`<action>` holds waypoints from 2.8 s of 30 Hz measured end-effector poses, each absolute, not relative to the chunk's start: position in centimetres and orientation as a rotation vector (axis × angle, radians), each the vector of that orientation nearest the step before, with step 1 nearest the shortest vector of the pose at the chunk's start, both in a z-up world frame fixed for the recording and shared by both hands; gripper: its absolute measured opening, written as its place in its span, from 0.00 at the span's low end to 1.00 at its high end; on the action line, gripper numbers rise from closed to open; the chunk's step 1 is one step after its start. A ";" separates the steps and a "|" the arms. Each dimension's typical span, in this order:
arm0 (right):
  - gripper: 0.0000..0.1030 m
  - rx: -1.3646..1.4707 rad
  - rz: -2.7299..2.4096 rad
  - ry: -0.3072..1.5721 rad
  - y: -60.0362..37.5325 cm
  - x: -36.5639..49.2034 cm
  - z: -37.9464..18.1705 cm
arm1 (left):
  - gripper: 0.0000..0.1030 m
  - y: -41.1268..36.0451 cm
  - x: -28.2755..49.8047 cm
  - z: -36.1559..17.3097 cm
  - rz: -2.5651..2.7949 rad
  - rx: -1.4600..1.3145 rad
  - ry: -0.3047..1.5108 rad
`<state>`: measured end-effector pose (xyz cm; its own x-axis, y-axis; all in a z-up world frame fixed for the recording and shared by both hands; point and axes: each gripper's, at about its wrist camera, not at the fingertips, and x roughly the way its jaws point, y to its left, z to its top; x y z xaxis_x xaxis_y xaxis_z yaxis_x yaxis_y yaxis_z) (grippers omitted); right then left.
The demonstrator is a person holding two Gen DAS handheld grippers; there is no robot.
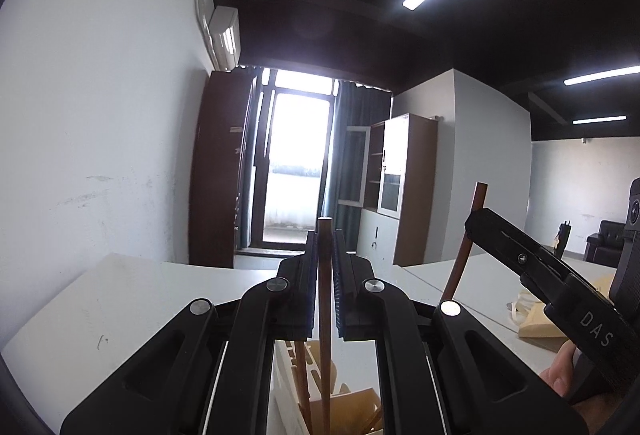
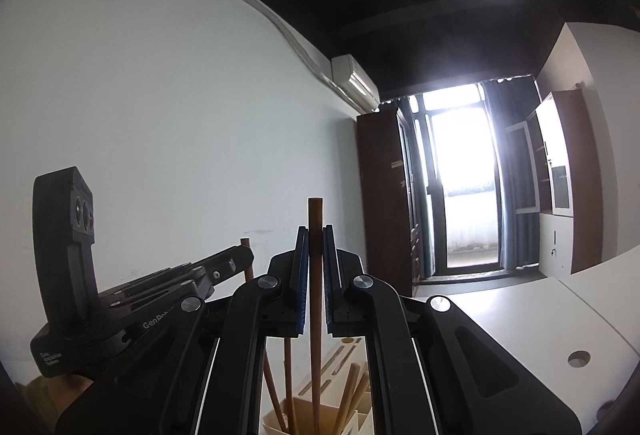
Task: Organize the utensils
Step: 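Lower both held chopsticks into the cream holder, then open both grippers to release the chopsticks into the holder, then move both open grippers back down to the chopstick pile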
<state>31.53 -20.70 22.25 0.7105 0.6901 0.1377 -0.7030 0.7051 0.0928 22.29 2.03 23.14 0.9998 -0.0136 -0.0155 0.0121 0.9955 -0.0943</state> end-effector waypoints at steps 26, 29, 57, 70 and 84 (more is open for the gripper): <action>0.07 0.062 0.729 0.073 -20.1 32.4 20.7 | 0.07 2.8 24.4 19.5 -0.021 -0.060 0.205; 0.08 0.054 0.728 0.089 -19.9 32.4 20.4 | 0.07 2.5 24.4 19.1 -0.016 -0.047 0.210; 0.25 0.034 0.679 0.198 -20.1 33.8 19.2 | 0.18 1.9 22.8 18.8 0.038 -0.005 0.218; 0.39 0.024 0.641 0.234 -20.3 33.7 18.7 | 0.33 2.0 21.8 18.8 0.007 -0.006 0.247; 0.51 -0.003 0.633 0.272 -20.5 32.5 17.9 | 0.49 2.7 20.0 18.0 0.016 -0.011 0.305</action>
<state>32.50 -20.46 17.93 0.7717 0.5837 -0.2524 -0.5846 0.8074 0.0799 20.02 2.71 18.01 0.9538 0.0136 -0.3001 -0.0169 0.9998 -0.0083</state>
